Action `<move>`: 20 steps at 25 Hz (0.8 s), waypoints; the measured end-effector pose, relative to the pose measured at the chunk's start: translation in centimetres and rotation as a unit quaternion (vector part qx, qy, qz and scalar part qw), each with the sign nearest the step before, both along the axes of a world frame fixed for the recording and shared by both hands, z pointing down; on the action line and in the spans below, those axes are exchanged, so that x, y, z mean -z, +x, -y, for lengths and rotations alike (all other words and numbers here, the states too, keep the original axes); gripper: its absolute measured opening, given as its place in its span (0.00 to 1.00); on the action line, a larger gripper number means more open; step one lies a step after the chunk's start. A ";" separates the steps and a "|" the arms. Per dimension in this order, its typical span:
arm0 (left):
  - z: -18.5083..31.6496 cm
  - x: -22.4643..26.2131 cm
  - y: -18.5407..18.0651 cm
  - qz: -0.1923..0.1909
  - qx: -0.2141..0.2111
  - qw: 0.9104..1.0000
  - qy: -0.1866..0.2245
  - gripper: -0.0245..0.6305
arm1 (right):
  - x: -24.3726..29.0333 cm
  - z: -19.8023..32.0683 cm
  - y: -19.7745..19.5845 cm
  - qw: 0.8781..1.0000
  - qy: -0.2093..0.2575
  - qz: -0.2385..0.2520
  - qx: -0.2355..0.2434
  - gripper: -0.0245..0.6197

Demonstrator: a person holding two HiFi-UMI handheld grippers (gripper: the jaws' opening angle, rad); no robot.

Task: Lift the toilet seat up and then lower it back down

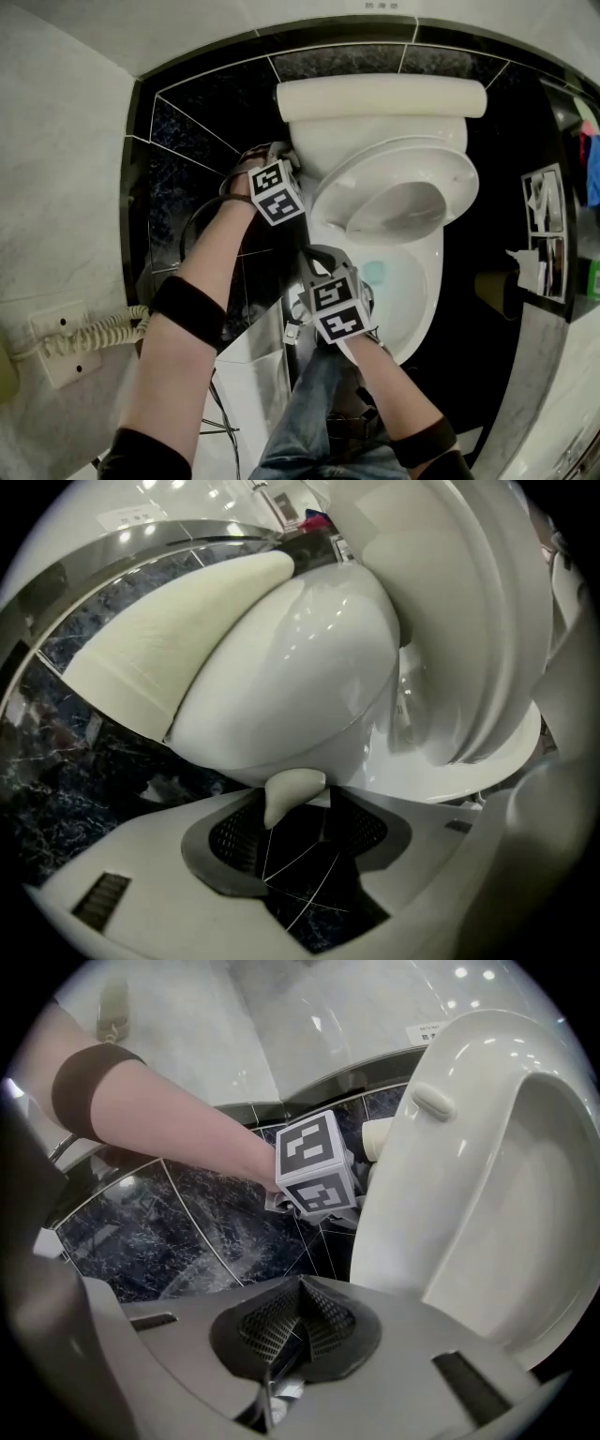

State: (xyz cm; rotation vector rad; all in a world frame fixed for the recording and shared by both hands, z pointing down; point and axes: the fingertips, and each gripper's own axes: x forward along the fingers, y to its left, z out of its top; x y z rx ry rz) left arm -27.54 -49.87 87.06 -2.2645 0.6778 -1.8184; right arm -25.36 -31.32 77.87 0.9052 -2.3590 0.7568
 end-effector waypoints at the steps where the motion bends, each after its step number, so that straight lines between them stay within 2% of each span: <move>1: 0.1 0.1 0.0 -0.002 0.002 1.000 0.002 0.37 | -0.1 0.1 0.1 1.000 0.000 0.000 -0.001 0.05; 15: 0.4 0.1 0.0 -0.002 0.004 1.000 0.014 0.34 | -1.0 -0.8 0.7 1.000 -0.008 -0.005 -0.006 0.05; 20: 0.5 0.8 -0.5 0.010 0.037 0.998 0.043 0.34 | -0.4 -1.3 1.6 1.000 -0.007 -0.009 -0.006 0.05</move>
